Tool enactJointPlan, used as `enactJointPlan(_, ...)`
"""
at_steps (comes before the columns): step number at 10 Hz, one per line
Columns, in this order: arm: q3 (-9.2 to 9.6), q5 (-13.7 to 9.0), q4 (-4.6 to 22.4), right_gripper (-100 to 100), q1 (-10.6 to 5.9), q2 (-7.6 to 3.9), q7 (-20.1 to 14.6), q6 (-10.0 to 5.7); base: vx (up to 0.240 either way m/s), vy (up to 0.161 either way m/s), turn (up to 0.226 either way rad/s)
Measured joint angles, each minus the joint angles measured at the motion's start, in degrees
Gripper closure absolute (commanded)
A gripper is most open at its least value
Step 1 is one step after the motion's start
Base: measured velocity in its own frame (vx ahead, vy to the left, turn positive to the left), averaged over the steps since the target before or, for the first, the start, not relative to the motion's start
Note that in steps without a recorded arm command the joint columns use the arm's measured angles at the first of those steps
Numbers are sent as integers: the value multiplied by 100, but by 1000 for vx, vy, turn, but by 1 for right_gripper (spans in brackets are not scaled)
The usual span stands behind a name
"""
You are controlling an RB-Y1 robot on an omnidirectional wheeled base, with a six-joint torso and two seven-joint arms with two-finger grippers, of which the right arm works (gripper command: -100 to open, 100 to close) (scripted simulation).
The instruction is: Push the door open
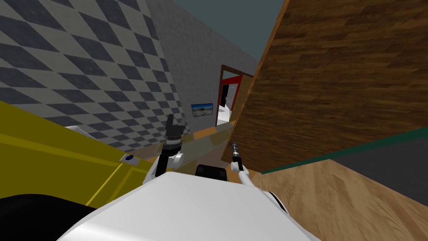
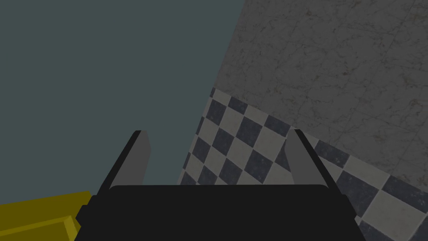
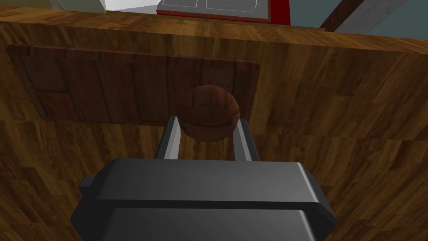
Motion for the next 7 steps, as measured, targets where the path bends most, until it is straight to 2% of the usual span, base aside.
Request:
enactJointPlan(2,-142,-69,-71,100,47,3,70,64,165,63,-45)
enactJointPlan(4,-255,-127,210,100,-120,-44,60,-98,164,93,-65)
enactJointPlan(5,-316,-155,1,100,6,-27,102,-11,199,92,-71)
enactJointPlan(6,-374,-186,31,100,-4,-49,113,18,176,79,-49)
enactJointPlan(7,-440,-220,180,100,-84,-75,111,-39,180,77,-50)
